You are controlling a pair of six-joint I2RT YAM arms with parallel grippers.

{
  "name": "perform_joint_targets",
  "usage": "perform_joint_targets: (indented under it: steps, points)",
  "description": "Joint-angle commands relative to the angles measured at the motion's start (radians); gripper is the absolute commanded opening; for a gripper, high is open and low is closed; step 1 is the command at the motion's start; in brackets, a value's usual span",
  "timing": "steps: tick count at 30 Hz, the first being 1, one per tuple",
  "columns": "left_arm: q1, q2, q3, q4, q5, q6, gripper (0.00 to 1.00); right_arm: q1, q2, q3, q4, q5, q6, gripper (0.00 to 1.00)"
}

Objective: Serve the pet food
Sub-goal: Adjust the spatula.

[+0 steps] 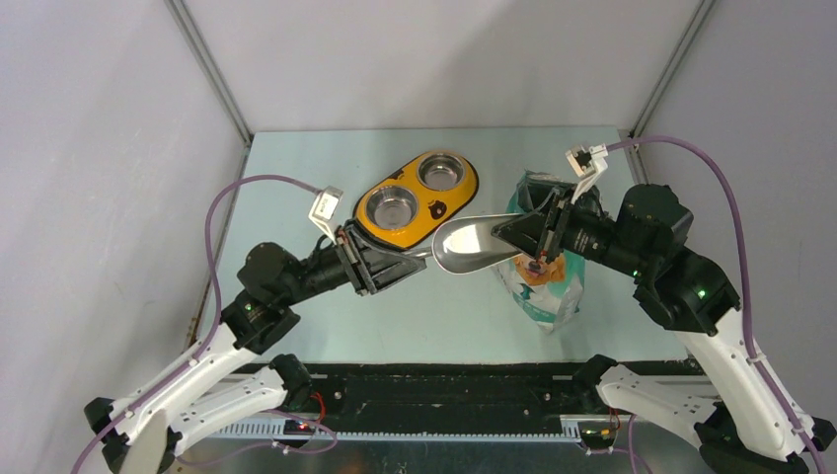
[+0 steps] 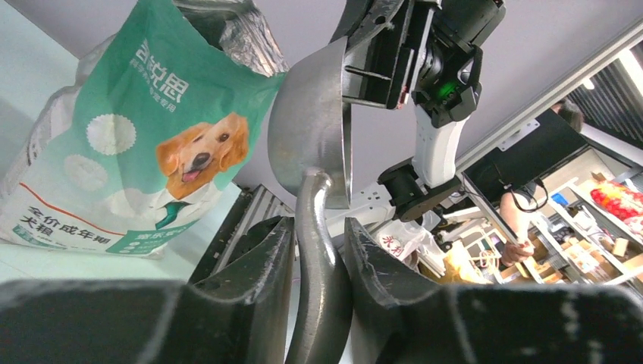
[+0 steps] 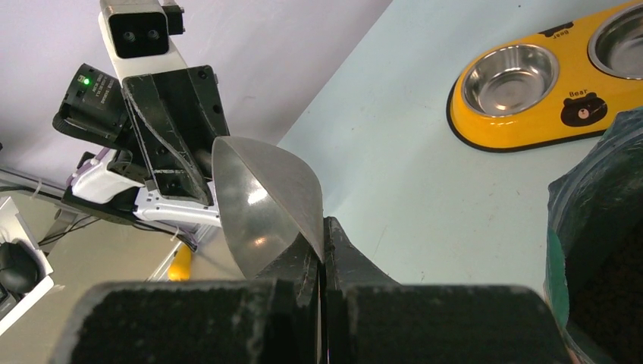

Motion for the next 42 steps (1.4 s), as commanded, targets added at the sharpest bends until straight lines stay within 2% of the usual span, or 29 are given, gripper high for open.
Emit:
perform_joint_targets:
  steps: [1,4,8,10,12,13,14,15,16,17,19,22,25,27,30,35,42]
  points:
    - [0.008,-0.001,0.012,0.025,-0.011,-0.005,0.30,-0.006,-0.005,0.038,0.009,0.002,-0.036,0.00]
    - [0.014,0.006,0.010,0.025,-0.010,-0.013,0.24,-0.006,-0.004,0.038,0.007,-0.005,-0.044,0.00]
    - [0.018,0.013,0.001,0.040,-0.015,-0.018,0.02,-0.005,0.007,0.041,-0.001,-0.018,-0.053,0.00]
    - [0.018,0.011,-0.009,0.060,-0.032,-0.006,0.00,-0.005,0.008,0.042,-0.004,-0.017,-0.063,0.00]
    - [0.018,0.001,-0.019,0.052,-0.066,0.005,0.00,-0.005,0.003,0.041,-0.005,-0.002,-0.072,0.06]
    - [0.018,-0.004,-0.022,0.042,-0.079,0.011,0.00,-0.006,0.002,0.042,-0.007,0.005,-0.075,0.18]
    - [0.018,-0.011,-0.021,0.016,-0.112,0.015,0.00,-0.006,-0.003,0.041,-0.004,0.015,-0.081,0.24]
    - [0.018,-0.015,-0.022,0.001,-0.129,0.019,0.00,-0.006,-0.005,0.040,-0.002,0.020,-0.084,0.39]
    - [0.018,-0.022,-0.022,-0.031,-0.174,0.015,0.00,-0.006,-0.008,0.039,0.001,0.030,-0.088,0.46]
    - [0.018,-0.029,-0.029,-0.045,-0.194,0.003,0.00,-0.006,-0.009,0.039,0.003,0.036,-0.091,0.59]
    - [0.019,-0.041,-0.047,-0.060,-0.233,-0.004,0.00,-0.007,-0.012,0.041,0.004,0.074,-0.104,0.72]
    - [0.019,-0.059,-0.049,-0.112,-0.293,0.019,0.00,-0.008,-0.008,0.090,-0.035,0.142,-0.120,0.78]
    - [0.020,-0.096,-0.067,-0.102,-0.323,0.039,0.00,-0.008,0.019,0.170,-0.081,0.253,-0.162,0.91]
    - [0.019,-0.112,-0.065,-0.118,-0.351,0.057,0.00,-0.009,0.055,0.253,-0.142,0.346,-0.183,0.96]
    - [0.019,-0.115,-0.037,-0.210,-0.370,0.101,0.00,-0.011,0.101,0.375,-0.277,0.476,-0.220,0.99]
    - [0.020,-0.118,-0.017,-0.277,-0.406,0.141,0.00,-0.023,0.149,0.460,-0.472,0.715,-0.318,0.99]
    - [0.020,-0.140,-0.012,-0.323,-0.438,0.204,0.00,-0.111,0.246,0.465,-0.603,0.682,-0.607,0.98]
